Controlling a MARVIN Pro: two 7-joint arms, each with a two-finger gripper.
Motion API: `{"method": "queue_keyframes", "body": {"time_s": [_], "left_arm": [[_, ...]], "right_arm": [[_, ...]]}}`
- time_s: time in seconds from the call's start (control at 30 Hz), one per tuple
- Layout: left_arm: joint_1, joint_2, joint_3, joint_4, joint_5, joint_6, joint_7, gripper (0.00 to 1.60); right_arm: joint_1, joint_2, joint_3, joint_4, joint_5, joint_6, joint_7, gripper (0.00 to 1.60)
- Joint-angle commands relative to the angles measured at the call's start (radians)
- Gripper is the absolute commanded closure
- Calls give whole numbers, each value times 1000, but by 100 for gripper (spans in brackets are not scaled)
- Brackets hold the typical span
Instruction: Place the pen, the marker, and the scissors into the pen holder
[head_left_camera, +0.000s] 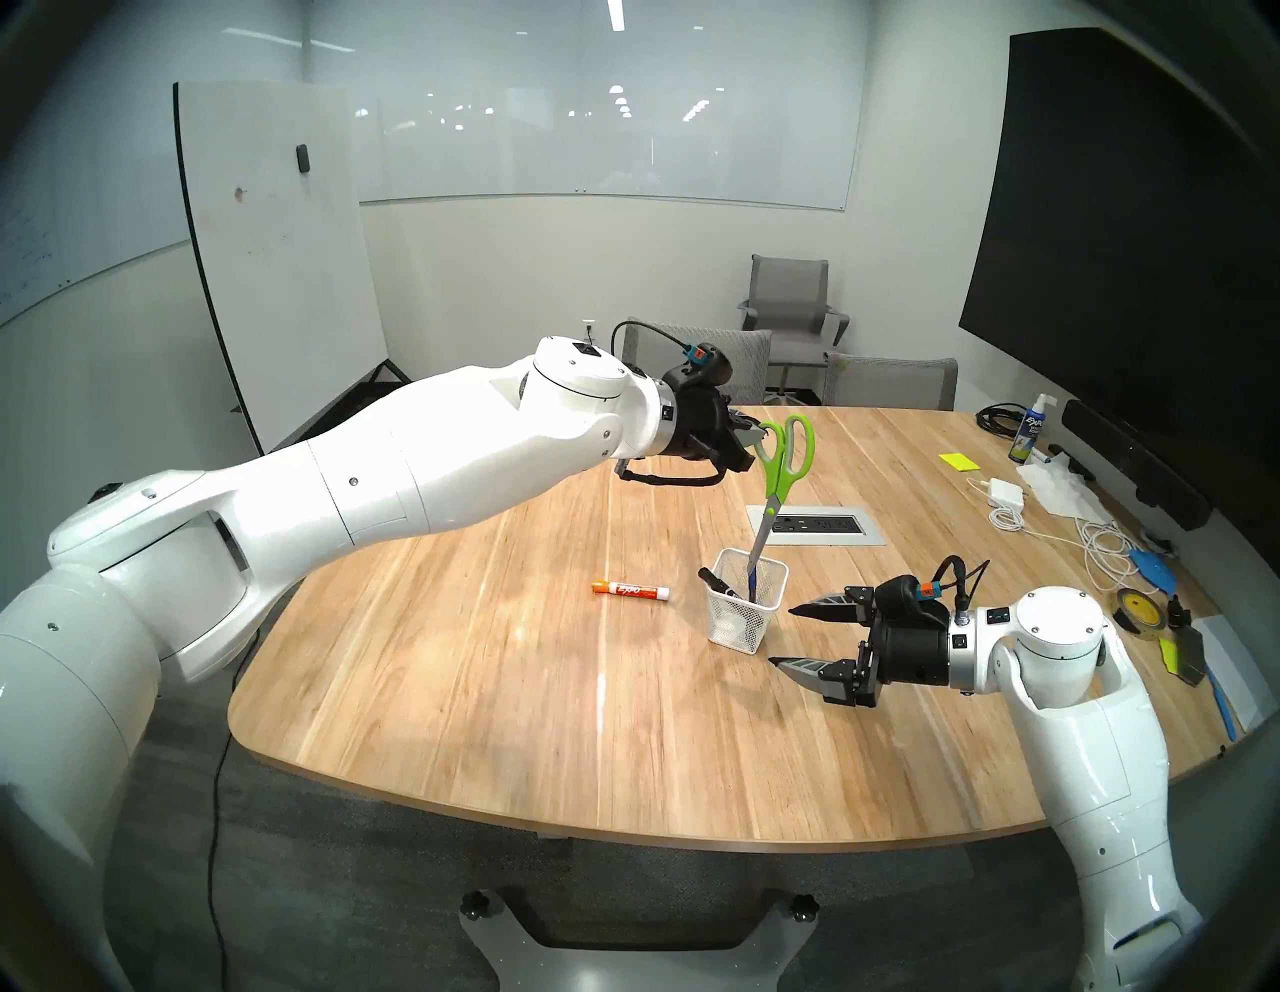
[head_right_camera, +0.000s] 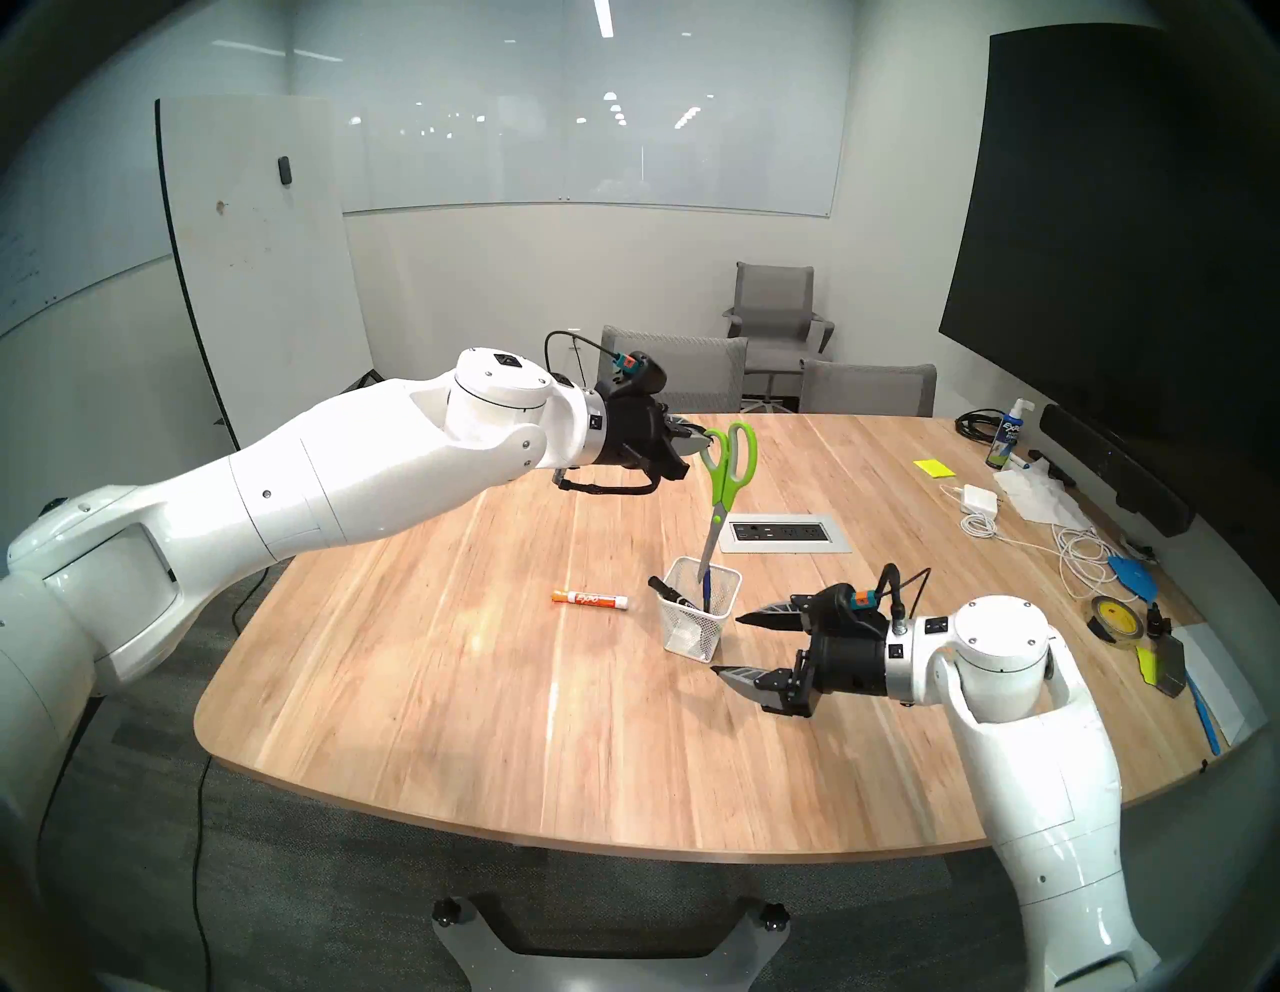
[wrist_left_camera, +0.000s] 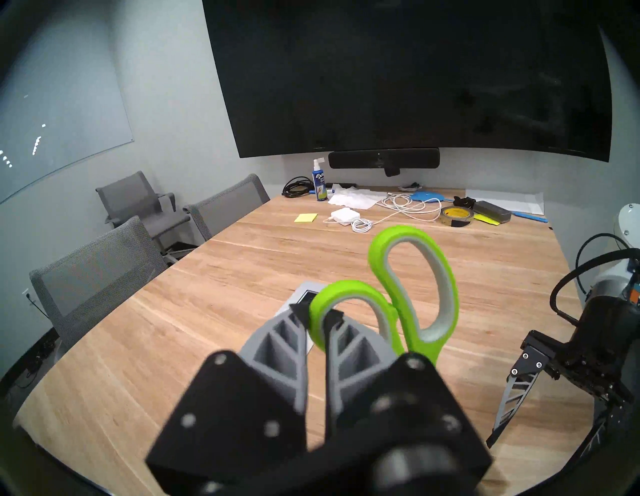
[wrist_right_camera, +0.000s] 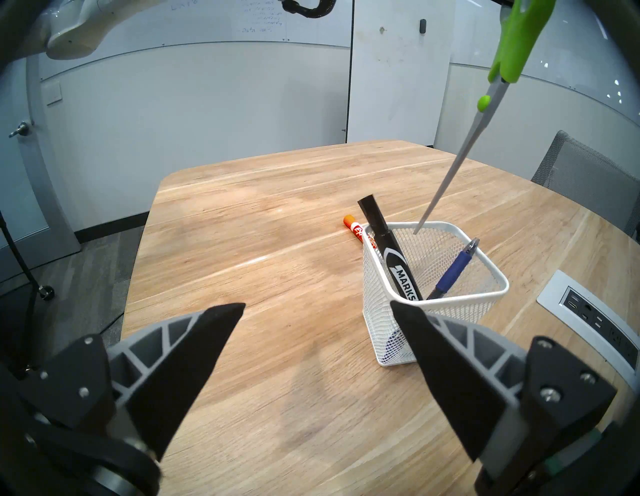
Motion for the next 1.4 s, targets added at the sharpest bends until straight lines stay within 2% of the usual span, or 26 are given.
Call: {"method": "queue_keyframes", "body": {"time_s": [0.0, 0.43, 0.83, 1.37], "left_arm": [[0, -10, -17, 22, 13, -66, -12, 160], [36, -36, -1, 131, 35, -154, -82, 160], [54, -54, 0, 152, 52, -183, -92, 160], [80, -54, 28, 134, 95, -187, -67, 160]], "right_arm": [[9, -1, 2, -15, 3, 2, 0, 0], [9, -1, 3, -16, 3, 3, 0, 0], [10, -1, 3, -15, 3, 2, 1, 0], [10, -2, 3, -16, 2, 3, 1, 0]]}}
